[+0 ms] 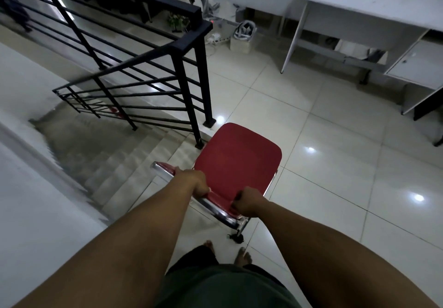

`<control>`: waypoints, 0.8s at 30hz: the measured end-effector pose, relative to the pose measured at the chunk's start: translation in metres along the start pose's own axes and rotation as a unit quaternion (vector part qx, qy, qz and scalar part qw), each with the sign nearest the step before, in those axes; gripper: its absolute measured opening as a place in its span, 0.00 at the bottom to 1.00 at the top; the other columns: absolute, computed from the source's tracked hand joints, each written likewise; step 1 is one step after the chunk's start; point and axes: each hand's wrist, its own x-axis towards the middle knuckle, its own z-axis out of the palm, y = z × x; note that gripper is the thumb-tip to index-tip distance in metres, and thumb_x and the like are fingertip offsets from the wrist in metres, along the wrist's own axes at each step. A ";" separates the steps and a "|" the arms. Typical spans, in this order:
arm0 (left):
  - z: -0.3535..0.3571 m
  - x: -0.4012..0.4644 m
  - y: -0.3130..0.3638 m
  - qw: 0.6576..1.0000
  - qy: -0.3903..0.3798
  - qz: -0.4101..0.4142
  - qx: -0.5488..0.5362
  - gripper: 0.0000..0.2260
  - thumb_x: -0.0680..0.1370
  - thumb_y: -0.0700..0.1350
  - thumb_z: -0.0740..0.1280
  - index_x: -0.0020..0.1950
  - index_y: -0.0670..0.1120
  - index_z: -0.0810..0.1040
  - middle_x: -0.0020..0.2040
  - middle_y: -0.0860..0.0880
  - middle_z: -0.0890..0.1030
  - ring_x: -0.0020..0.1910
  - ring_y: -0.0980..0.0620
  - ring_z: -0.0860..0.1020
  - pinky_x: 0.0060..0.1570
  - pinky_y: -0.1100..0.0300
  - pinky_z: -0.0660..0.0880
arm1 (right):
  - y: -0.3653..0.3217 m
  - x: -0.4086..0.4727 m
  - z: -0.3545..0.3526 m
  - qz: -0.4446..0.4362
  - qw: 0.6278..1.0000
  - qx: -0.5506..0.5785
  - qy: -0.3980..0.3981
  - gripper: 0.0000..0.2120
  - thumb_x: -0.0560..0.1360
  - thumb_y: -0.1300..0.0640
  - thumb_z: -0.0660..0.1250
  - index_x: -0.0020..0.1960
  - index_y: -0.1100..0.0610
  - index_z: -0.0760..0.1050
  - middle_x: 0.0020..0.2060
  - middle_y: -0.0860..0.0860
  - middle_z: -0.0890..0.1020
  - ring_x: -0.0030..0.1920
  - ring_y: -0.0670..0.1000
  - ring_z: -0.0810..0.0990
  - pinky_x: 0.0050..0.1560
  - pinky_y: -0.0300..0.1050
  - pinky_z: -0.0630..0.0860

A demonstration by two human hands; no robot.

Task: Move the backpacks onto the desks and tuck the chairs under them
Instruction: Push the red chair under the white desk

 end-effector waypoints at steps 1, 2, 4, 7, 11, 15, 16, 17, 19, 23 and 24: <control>0.000 0.001 -0.001 1.000 -0.019 0.003 -0.010 0.24 0.79 0.60 0.61 0.70 0.48 0.73 0.69 0.45 0.74 0.66 0.44 0.72 0.70 0.42 0.62 | -0.002 0.001 0.000 0.002 1.000 0.003 0.004 0.13 0.76 0.54 0.66 0.54 0.61 0.81 0.48 0.56 0.83 0.47 0.54 0.82 0.47 0.46 0.79; -0.001 0.001 -0.002 0.999 -0.032 0.008 -0.024 0.24 0.79 0.60 0.62 0.69 0.47 0.74 0.68 0.45 0.74 0.65 0.44 0.73 0.69 0.43 0.64 | -0.004 0.002 0.000 0.000 1.000 0.005 0.008 0.13 0.76 0.54 0.66 0.54 0.61 0.81 0.48 0.57 0.83 0.48 0.55 0.83 0.50 0.48 0.80; -0.004 0.001 -0.008 0.998 -0.045 0.022 -0.046 0.23 0.77 0.60 0.65 0.66 0.47 0.77 0.65 0.46 0.76 0.61 0.46 0.76 0.66 0.47 0.69 | -0.009 0.003 0.003 0.001 1.000 0.009 0.004 0.13 0.76 0.53 0.66 0.54 0.61 0.81 0.48 0.57 0.84 0.48 0.56 0.83 0.53 0.51 0.81; -0.010 0.005 -0.025 0.992 -0.048 0.062 -0.102 0.24 0.71 0.63 0.71 0.61 0.50 0.79 0.60 0.50 0.79 0.57 0.50 0.78 0.62 0.50 0.73 | -0.013 0.005 0.008 0.018 1.000 0.022 -0.005 0.12 0.76 0.55 0.66 0.53 0.62 0.81 0.48 0.58 0.84 0.48 0.56 0.84 0.53 0.51 0.81; -0.023 0.006 -0.055 0.991 -0.004 0.102 -0.088 0.44 0.56 0.78 0.68 0.67 0.57 0.74 0.63 0.56 0.74 0.63 0.51 0.73 0.68 0.48 0.67 | -0.019 0.010 0.011 0.062 0.994 0.085 0.030 0.11 0.76 0.54 0.68 0.52 0.61 0.82 0.47 0.58 0.84 0.48 0.55 0.83 0.49 0.47 0.81; -0.023 0.012 -0.091 0.980 -0.015 0.184 -0.075 0.46 0.50 0.81 0.68 0.63 0.59 0.76 0.59 0.58 0.78 0.57 0.56 0.77 0.60 0.55 0.73 | -0.041 0.009 0.022 0.096 0.983 0.136 0.076 0.07 0.74 0.56 0.68 0.42 0.59 0.81 0.35 0.53 0.81 0.32 0.49 0.80 0.27 0.35 0.71; -0.023 0.013 -0.099 0.977 -0.010 0.205 -0.057 0.46 0.50 0.80 0.69 0.63 0.59 0.76 0.58 0.59 0.78 0.56 0.57 0.77 0.57 0.57 0.74 | -0.047 0.009 0.026 0.102 0.980 0.148 0.090 0.06 0.72 0.58 0.66 0.41 0.60 0.80 0.33 0.54 0.81 0.30 0.50 0.80 0.26 0.36 0.71; -0.022 0.012 -0.105 0.975 0.002 0.220 -0.028 0.45 0.51 0.78 0.71 0.63 0.60 0.75 0.58 0.60 0.78 0.56 0.57 0.77 0.56 0.59 0.74 | -0.051 0.010 0.028 0.106 0.976 0.159 0.105 0.07 0.70 0.60 0.65 0.40 0.60 0.81 0.34 0.55 0.82 0.31 0.51 0.81 0.26 0.37 0.72; -0.018 0.014 -0.114 0.964 0.043 0.254 0.057 0.39 0.57 0.71 0.75 0.66 0.60 0.72 0.59 0.59 0.76 0.57 0.56 0.75 0.55 0.58 0.72 | -0.057 0.008 0.030 0.117 0.968 0.175 0.134 0.08 0.69 0.62 0.63 0.39 0.61 0.81 0.35 0.56 0.83 0.34 0.54 0.82 0.29 0.39 0.75; -0.009 0.020 -0.116 0.934 0.116 0.316 0.120 0.26 0.71 0.53 0.72 0.68 0.57 0.72 0.62 0.55 0.75 0.59 0.52 0.74 0.59 0.54 0.73 | -0.057 -0.006 0.035 0.131 0.947 0.230 0.181 0.12 0.73 0.51 0.69 0.36 0.58 0.80 0.33 0.53 0.82 0.29 0.49 0.79 0.21 0.34 0.68; -0.008 0.020 -0.115 0.929 0.123 0.327 0.119 0.23 0.72 0.52 0.71 0.67 0.56 0.73 0.61 0.55 0.76 0.59 0.52 0.75 0.59 0.53 0.74 | -0.058 -0.011 0.038 0.127 0.943 0.241 0.194 0.16 0.74 0.45 0.69 0.36 0.57 0.80 0.33 0.52 0.83 0.31 0.48 0.79 0.24 0.35 0.69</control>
